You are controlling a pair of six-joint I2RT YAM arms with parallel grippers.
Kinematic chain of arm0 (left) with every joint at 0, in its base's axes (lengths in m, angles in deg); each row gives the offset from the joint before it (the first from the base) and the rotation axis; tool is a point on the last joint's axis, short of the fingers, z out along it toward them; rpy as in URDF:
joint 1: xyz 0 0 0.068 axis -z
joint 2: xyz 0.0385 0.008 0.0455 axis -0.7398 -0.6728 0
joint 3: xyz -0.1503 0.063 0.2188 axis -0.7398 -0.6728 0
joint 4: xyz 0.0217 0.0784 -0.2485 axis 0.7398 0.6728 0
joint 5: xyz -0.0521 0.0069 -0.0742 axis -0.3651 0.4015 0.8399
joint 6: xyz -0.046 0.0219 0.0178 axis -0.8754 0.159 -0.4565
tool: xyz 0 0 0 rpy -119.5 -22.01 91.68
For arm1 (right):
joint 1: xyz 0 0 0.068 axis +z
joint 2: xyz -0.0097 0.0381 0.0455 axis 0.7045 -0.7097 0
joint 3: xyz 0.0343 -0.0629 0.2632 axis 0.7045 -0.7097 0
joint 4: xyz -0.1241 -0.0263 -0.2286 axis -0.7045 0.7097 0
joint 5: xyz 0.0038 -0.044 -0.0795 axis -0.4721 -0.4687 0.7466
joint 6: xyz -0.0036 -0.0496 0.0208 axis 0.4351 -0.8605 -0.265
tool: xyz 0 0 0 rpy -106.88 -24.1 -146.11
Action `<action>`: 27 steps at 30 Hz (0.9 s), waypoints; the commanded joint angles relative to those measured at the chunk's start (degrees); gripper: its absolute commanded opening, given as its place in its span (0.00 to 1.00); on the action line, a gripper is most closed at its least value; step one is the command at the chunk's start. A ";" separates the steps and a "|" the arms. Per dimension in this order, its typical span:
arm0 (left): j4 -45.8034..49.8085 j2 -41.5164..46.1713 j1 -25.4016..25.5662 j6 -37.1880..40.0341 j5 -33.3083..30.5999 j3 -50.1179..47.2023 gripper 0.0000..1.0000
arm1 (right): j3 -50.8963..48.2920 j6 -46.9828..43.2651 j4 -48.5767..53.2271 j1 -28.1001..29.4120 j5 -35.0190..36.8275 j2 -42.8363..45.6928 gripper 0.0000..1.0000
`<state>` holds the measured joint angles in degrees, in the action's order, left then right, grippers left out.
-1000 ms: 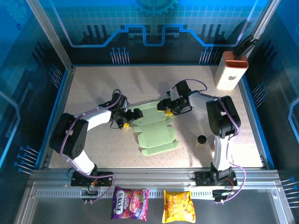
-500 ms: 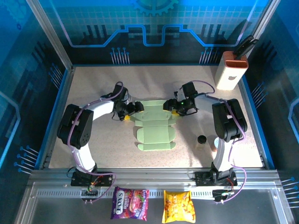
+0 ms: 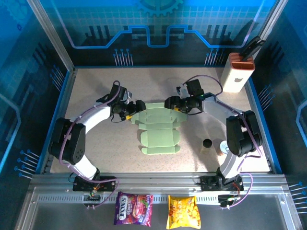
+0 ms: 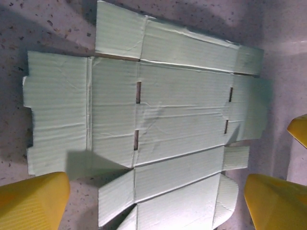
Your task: Fold the paper box
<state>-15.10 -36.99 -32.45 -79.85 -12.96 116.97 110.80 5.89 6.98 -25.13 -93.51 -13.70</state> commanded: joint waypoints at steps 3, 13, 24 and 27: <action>-2.42 2.94 0.19 -3.09 2.97 -5.33 0.93 | -2.25 3.20 -1.72 3.46 0.20 1.11 0.72; -10.02 3.59 1.94 -7.39 4.59 -12.77 0.87 | -1.99 5.64 -2.72 7.65 -2.05 -4.31 0.60; -13.65 -0.24 4.23 -9.14 5.39 -12.93 0.79 | -2.04 1.88 0.83 8.28 -0.44 -8.19 0.52; -12.84 -1.24 4.22 -9.29 5.10 -12.36 0.74 | -2.40 0.97 1.71 8.20 0.73 -8.33 0.51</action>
<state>-27.89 -36.90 -28.41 -88.37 -8.85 103.70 108.81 8.69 6.55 -17.41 -93.66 -21.09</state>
